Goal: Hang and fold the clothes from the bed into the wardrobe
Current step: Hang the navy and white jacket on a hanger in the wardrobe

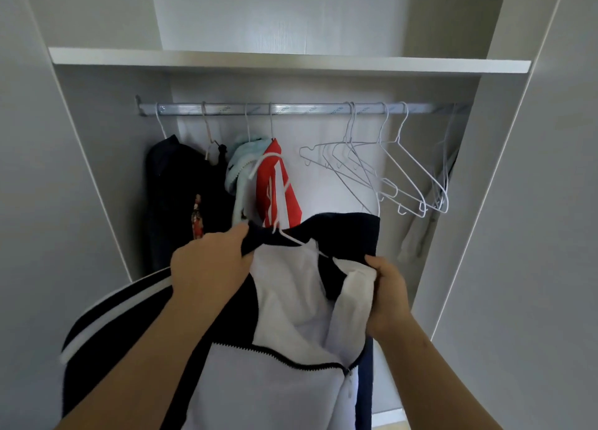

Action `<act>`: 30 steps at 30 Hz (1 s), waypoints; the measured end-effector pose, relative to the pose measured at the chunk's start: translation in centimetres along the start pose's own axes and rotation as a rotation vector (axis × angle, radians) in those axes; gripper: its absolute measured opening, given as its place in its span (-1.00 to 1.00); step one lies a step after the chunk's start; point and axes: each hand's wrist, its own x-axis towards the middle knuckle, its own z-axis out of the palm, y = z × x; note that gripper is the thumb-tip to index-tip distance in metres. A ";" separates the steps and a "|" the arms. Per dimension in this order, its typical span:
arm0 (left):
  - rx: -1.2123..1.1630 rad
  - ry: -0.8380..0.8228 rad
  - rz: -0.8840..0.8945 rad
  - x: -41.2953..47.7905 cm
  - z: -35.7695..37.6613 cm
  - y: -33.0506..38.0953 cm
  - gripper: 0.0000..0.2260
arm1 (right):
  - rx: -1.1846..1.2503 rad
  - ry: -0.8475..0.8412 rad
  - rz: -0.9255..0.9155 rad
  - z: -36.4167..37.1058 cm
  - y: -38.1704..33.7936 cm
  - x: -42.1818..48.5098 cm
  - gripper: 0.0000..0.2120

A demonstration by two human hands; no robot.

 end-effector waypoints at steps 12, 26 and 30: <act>-0.418 -0.080 -0.271 1.1 -1.3 0.8 -0.77 | -0.764 0.593 -0.550 -1.1 -0.3 0.0 -0.97; -0.481 -0.138 -0.128 -0.5 -1.0 1.2 -0.84 | -1.134 0.289 -0.487 1.8 -2.9 -0.6 -0.52; -0.499 -0.062 -0.205 -0.8 -1.1 0.1 -0.67 | -1.312 0.333 -0.462 1.3 -3.2 -0.8 -0.53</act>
